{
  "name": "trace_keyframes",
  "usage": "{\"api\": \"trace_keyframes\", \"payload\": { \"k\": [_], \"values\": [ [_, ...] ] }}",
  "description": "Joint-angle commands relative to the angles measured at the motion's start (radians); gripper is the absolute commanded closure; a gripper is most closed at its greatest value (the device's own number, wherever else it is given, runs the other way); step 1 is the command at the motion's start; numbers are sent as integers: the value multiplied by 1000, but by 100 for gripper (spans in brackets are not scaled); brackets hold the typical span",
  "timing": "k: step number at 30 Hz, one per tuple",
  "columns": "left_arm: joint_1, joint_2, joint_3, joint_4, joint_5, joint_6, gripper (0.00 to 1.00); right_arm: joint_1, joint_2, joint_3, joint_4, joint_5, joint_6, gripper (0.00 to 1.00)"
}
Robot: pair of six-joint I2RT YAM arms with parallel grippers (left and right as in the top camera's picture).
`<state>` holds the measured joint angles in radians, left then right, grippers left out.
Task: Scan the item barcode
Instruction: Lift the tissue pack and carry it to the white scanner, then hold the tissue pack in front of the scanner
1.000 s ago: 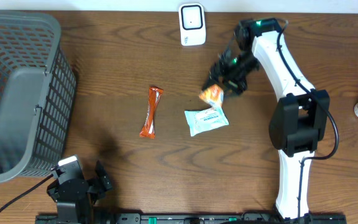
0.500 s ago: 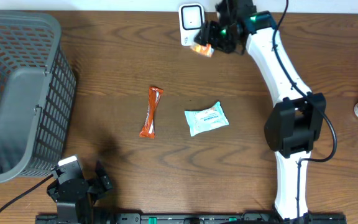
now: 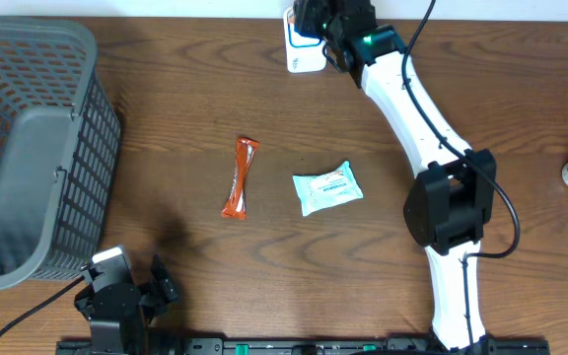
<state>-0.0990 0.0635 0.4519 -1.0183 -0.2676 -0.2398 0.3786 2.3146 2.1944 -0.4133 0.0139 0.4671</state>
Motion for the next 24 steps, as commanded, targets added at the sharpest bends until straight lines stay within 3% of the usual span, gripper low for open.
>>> {"api": "trace_keyframes", "payload": {
  "k": [1,16,24],
  "values": [
    [4,0,-3,-1,-5,-10,2,4,62,18,49,84,-20,40],
    [4,0,-3,-1,-5,-9,2,8,241,18,399,191,-103,34],
    [4,0,-3,-1,-5,-10,2,9,239,18,372,198,-134,35]
  ]
}}
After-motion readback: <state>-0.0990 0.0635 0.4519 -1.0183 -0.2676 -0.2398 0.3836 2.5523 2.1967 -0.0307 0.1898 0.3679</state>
